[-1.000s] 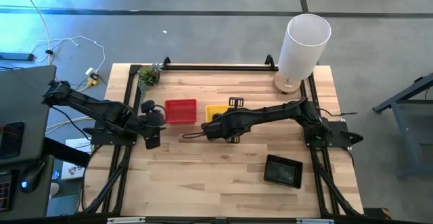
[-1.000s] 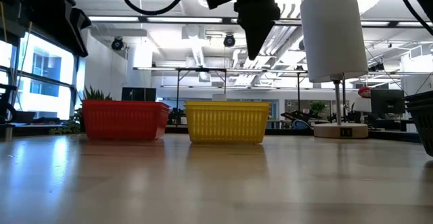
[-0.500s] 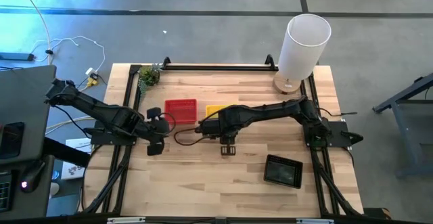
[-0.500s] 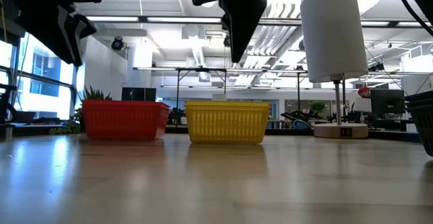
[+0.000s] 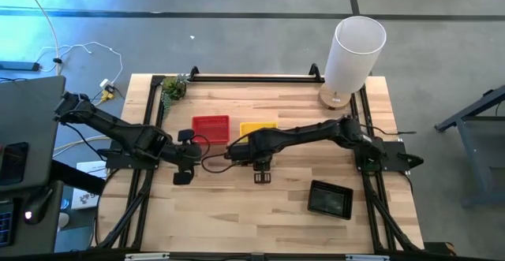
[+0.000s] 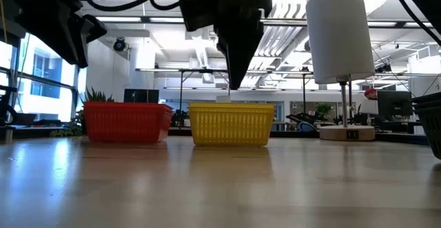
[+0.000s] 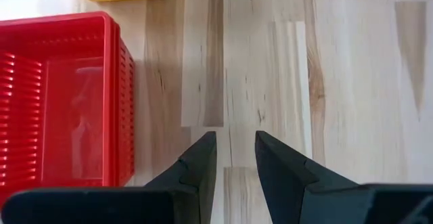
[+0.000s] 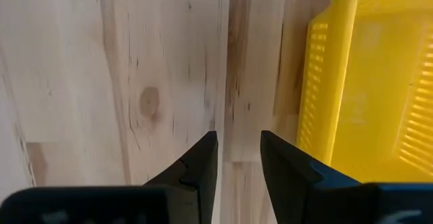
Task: Stack baskets by color
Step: Move the stacked yellow bins to the top of the table, then adjust the stacked red bins, then move the stacked black bins to the top of the table
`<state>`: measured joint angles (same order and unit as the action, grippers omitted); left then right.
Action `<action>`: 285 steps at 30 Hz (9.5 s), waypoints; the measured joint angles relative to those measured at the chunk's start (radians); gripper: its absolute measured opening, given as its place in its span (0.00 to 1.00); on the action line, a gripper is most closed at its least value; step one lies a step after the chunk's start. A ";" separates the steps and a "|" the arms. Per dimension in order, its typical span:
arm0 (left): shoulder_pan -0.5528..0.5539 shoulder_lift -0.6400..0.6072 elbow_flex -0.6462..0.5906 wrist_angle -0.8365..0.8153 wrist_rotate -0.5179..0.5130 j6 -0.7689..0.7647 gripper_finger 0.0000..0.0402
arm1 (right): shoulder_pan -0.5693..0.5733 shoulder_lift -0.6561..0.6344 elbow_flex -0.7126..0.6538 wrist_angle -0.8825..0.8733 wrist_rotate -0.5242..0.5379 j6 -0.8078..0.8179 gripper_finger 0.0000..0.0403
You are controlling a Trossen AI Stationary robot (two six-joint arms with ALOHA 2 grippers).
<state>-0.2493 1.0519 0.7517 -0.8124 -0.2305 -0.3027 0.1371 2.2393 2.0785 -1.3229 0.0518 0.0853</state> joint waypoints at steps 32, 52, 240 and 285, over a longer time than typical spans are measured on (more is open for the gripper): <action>0.000 -0.002 0.000 -0.038 0.020 -0.001 0.22 | -0.174 0.121 0.000 0.052 0.105 -0.085 0.24; 0.000 0.035 0.000 -0.001 -0.042 0.000 0.22 | -0.216 0.059 0.003 0.019 0.077 -0.093 0.24; 0.348 0.367 0.001 0.401 0.193 0.307 0.22 | 0.612 -0.289 -0.833 0.008 -0.031 1.590 0.24; 0.348 0.367 0.001 0.413 0.193 0.351 0.22 | 0.099 -0.288 -0.883 -0.048 0.177 0.992 0.24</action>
<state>0.0984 1.4189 0.7525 -0.3996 -0.0376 0.0486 0.2359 1.9511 1.1954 -1.3710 0.2283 1.0773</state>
